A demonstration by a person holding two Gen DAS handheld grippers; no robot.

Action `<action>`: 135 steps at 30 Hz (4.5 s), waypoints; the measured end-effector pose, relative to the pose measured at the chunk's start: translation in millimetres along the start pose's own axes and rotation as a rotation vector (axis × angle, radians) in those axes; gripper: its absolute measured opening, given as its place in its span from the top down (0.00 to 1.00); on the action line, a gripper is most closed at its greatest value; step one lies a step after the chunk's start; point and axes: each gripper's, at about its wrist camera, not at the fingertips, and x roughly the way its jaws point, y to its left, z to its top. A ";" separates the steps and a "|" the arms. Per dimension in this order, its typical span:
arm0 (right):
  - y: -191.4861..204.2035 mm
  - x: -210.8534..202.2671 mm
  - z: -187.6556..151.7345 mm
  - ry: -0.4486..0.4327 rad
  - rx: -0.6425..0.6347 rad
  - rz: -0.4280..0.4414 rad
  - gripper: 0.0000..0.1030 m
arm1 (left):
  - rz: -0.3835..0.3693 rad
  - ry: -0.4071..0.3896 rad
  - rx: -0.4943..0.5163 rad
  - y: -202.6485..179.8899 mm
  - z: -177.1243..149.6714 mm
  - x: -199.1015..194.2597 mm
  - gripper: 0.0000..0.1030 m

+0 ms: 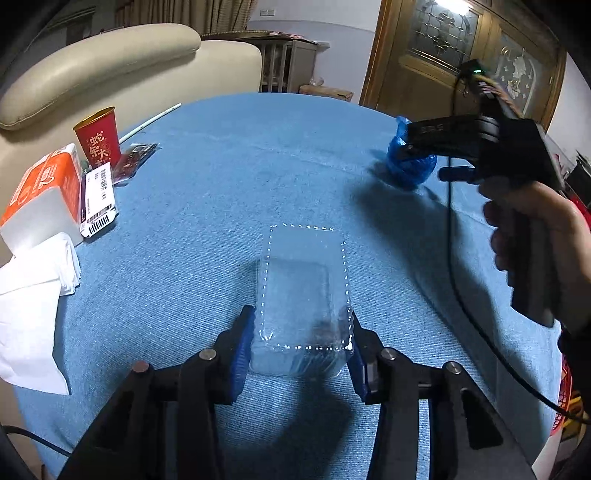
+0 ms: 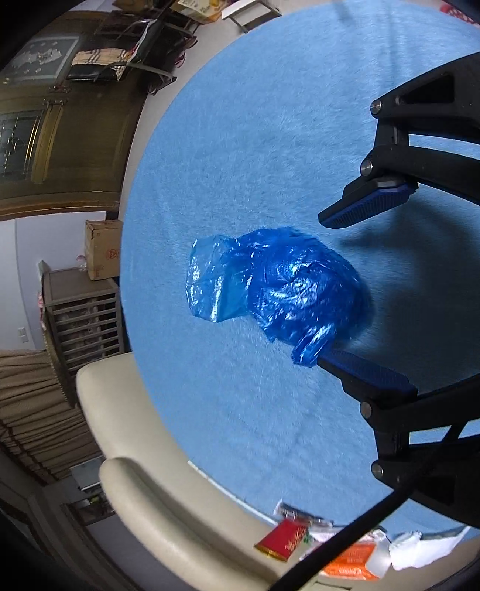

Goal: Collect trash
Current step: 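Grasp the crumpled blue plastic bag with the right tool, then carry the blue bag in the right tool while the left carries the clear container to the basket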

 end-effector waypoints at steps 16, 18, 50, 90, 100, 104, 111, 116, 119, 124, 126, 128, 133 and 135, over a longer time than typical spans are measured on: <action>-16.3 -38.2 -31.2 -0.024 -0.018 0.060 0.55 | 0.012 -0.012 -0.034 -4.0 -2.8 -13.6 0.54; -19.2 -50.3 -42.6 -0.032 -0.017 0.071 0.55 | 0.013 -0.010 -0.040 -5.0 -4.9 -17.0 0.54; -59.7 -192.4 -173.6 -0.138 0.036 0.110 0.55 | -0.029 -0.086 -0.014 -45.2 -8.4 -82.5 0.54; -73.6 -205.5 -196.5 -0.138 0.042 0.127 0.55 | -0.009 -0.069 0.057 -75.3 -3.1 -83.8 0.54; -88.3 -213.2 -204.6 -0.145 0.074 0.099 0.55 | -0.051 -0.078 0.109 -103.0 0.5 -82.4 0.54; -97.9 -218.6 -210.2 -0.149 0.097 0.077 0.55 | -0.078 -0.074 0.147 -122.2 -0.4 -79.5 0.54; -125.0 -226.5 -221.1 -0.152 0.147 0.042 0.55 | -0.108 -0.062 0.196 -148.7 -3.2 -76.5 0.54; -150.4 -236.4 -228.3 -0.162 0.189 0.014 0.55 | -0.134 -0.057 0.236 -169.5 -4.9 -75.8 0.54; -164.6 -241.6 -233.1 -0.166 0.214 -0.011 0.55 | -0.151 -0.052 0.268 -184.7 -6.7 -74.2 0.54; -198.5 -248.3 -248.3 -0.159 0.272 -0.064 0.55 | -0.174 -0.043 0.313 -210.1 -12.1 -73.2 0.54; -211.7 -250.3 -254.9 -0.153 0.294 -0.087 0.55 | -0.183 -0.039 0.333 -219.9 -14.3 -72.8 0.54; -221.0 -252.0 -260.2 -0.148 0.311 -0.102 0.55 | -0.189 -0.036 0.349 -226.7 -15.5 -72.5 0.54; -238.8 -253.0 -274.1 -0.131 0.347 -0.137 0.55 | -0.200 -0.031 0.374 -239.6 -17.5 -72.8 0.54; -247.1 -253.9 -279.1 -0.125 0.361 -0.147 0.55 | -0.203 -0.030 0.387 -245.2 -18.9 -73.1 0.54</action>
